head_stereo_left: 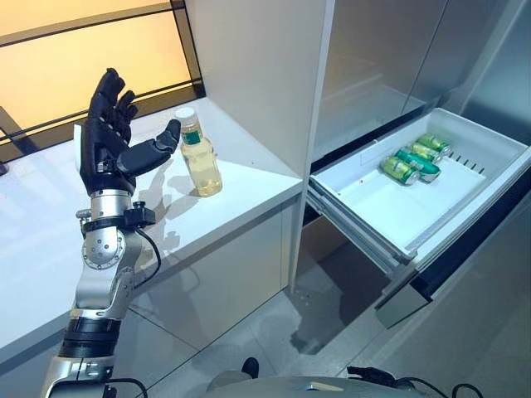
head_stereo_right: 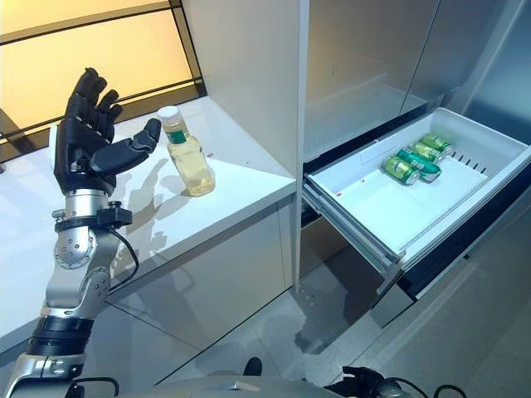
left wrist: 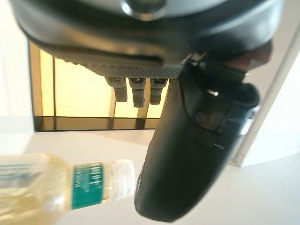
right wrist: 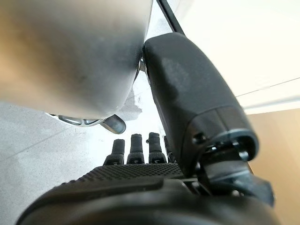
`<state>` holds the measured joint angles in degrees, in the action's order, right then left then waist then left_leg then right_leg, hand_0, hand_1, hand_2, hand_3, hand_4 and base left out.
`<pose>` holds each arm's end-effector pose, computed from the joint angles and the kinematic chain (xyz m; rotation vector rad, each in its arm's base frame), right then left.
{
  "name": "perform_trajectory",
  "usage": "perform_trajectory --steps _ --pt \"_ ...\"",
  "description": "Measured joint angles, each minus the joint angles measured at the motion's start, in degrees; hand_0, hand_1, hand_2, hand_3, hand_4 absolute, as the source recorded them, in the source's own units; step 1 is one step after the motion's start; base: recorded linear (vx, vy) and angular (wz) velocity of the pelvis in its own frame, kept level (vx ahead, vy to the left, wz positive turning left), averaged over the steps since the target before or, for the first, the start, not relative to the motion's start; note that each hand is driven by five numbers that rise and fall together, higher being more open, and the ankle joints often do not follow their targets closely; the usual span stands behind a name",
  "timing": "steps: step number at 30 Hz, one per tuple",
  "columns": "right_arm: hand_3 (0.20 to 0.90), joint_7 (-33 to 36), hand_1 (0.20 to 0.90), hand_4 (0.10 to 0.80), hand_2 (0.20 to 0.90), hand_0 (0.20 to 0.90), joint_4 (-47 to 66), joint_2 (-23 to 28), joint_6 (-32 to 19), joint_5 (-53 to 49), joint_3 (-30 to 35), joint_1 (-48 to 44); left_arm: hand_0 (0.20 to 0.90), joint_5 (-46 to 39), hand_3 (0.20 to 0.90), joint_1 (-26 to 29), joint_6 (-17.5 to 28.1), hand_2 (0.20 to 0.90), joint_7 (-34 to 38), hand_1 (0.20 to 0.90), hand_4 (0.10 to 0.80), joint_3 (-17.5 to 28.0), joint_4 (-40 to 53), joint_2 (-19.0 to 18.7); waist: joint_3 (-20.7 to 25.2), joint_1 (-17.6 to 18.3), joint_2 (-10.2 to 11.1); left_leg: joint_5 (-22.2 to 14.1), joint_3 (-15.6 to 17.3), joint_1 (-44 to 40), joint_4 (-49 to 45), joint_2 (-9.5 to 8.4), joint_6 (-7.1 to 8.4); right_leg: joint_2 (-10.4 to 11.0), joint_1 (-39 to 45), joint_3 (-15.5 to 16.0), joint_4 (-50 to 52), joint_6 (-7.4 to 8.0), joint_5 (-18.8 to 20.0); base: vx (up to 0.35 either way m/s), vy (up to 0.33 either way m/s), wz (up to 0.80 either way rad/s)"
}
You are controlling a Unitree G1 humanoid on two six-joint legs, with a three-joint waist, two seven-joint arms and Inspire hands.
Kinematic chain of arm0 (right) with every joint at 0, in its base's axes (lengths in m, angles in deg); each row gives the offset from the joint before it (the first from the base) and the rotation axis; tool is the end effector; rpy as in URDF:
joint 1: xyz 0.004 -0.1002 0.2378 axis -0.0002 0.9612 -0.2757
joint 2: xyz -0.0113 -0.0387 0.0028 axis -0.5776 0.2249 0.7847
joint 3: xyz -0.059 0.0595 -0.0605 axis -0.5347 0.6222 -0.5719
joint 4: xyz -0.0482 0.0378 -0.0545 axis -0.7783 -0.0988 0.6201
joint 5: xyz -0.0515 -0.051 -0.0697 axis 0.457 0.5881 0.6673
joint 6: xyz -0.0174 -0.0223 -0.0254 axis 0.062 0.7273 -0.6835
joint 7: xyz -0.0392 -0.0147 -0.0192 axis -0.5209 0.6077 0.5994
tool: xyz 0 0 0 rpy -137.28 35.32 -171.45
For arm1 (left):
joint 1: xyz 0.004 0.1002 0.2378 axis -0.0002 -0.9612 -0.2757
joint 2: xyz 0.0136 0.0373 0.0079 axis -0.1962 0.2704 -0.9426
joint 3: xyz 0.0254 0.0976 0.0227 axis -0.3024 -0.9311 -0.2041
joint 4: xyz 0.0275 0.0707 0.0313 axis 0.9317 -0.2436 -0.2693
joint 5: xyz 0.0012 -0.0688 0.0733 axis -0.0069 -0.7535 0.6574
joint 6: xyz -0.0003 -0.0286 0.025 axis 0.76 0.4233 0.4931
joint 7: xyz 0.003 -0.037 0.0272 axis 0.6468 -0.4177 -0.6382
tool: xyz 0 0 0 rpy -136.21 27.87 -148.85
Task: Put drinks into fridge and close the fridge
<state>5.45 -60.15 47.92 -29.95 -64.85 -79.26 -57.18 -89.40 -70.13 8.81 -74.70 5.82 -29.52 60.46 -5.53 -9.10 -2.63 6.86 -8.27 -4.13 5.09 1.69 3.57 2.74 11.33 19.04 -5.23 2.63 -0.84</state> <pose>0.0712 -0.2292 -0.1159 -0.1527 1.3205 0.0778 0.2230 0.2380 0.1322 -0.0604 -0.5293 0.2215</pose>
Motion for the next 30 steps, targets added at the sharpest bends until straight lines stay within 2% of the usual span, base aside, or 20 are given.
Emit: perform_trajectory --steps 22,30 --pt "0.9 -1.06 0.9 0.8 0.9 0.9 1.26 0.16 1.22 0.28 1.85 -0.2 0.9 0.02 0.9 -0.16 -0.03 0.9 -6.27 0.9 0.8 -2.52 -1.72 0.0 -1.01 1.65 -0.09 0.0 0.72 -0.29 0.16 0.04 0.01 -0.03 0.07 -0.85 0.01 -0.02 0.0 0.002 0.007 -0.01" --pt "0.9 -1.04 0.9 0.8 0.9 0.9 1.84 0.09 1.32 0.25 2.24 -0.17 0.9 0.5 0.9 -0.16 -1.52 0.9 -7.08 0.9 0.8 -3.45 -1.7 0.0 -1.04 3.26 -0.1 -0.01 0.96 -0.46 0.2 0.14 0.0 -0.11 0.03 -1.1 0.01 -0.03 0.01 0.001 0.0 0.0"
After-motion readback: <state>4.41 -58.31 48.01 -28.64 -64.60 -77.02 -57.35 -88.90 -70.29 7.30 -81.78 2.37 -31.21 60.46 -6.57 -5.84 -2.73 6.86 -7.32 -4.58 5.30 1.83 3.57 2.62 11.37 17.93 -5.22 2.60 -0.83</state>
